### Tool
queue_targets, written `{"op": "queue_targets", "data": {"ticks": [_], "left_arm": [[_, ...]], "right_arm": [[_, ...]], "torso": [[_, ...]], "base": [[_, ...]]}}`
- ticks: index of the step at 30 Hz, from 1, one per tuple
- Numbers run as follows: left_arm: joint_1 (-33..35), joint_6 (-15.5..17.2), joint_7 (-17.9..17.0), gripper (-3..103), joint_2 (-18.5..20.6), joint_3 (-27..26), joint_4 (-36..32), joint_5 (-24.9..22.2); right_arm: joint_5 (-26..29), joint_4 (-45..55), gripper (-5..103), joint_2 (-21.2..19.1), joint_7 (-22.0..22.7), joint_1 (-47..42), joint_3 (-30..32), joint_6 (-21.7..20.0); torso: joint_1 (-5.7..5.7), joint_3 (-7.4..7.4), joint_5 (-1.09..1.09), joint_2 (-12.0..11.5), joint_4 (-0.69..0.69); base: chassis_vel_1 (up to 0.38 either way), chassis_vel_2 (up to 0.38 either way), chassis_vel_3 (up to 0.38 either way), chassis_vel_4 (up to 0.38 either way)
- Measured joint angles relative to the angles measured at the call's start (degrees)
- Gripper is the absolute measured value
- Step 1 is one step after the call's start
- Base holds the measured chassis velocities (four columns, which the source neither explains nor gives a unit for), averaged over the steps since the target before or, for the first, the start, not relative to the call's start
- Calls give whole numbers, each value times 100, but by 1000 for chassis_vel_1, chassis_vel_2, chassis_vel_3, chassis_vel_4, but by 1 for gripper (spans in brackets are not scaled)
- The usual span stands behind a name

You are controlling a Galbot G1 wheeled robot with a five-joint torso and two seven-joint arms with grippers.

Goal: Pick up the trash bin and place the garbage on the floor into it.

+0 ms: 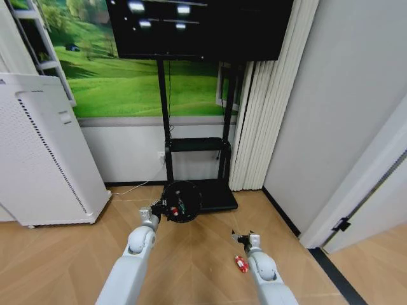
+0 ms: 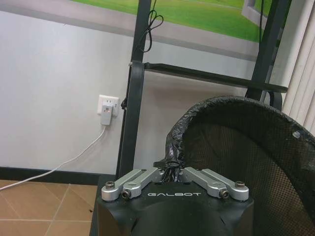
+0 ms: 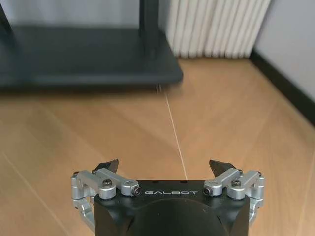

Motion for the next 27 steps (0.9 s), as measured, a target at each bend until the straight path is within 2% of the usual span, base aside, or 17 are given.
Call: {"op": "queue_targets", "data": {"ticks": [4,7,12,16,18,26,27], "left_arm": [[2,16,-5,3,3,-28,-37,-17],[8,26,-6,3,-6,-45,-66,-26],[44,40,-14,3,-20,-65,-112,-27],[65,44,-16,3,-19,-66,-140,-27],[84,58,-21,3,-5,-65,-176,-27],[103,83,-71,3,-3,-49,-225,-27],[105,84,-76,3,-10,-43,-228,-23]], "right_arm": [[16,-463,100,6,-139,52,89,-342],[-77,-895,100,20,-190,123,118,-382],[-393,-1823,100,53,-245,422,153,-57],[-480,-2196,100,54,-269,594,144,74],[-574,-2651,100,68,-218,837,135,354],[-558,-2914,100,72,-184,994,110,431],[-555,-2919,103,74,-185,992,106,438]], "torso": [[0,0,-2,0,0],[0,0,1,0,0],[0,0,0,0,2],[0,0,0,0,1],[0,0,1,0,1],[0,0,1,0,1],[0,0,0,0,1]], "base": [[0,0,0,0],[0,0,0,0],[0,0,0,0],[0,0,0,0],[0,0,0,0],[0,0,0,0],[0,0,0,0]]}}
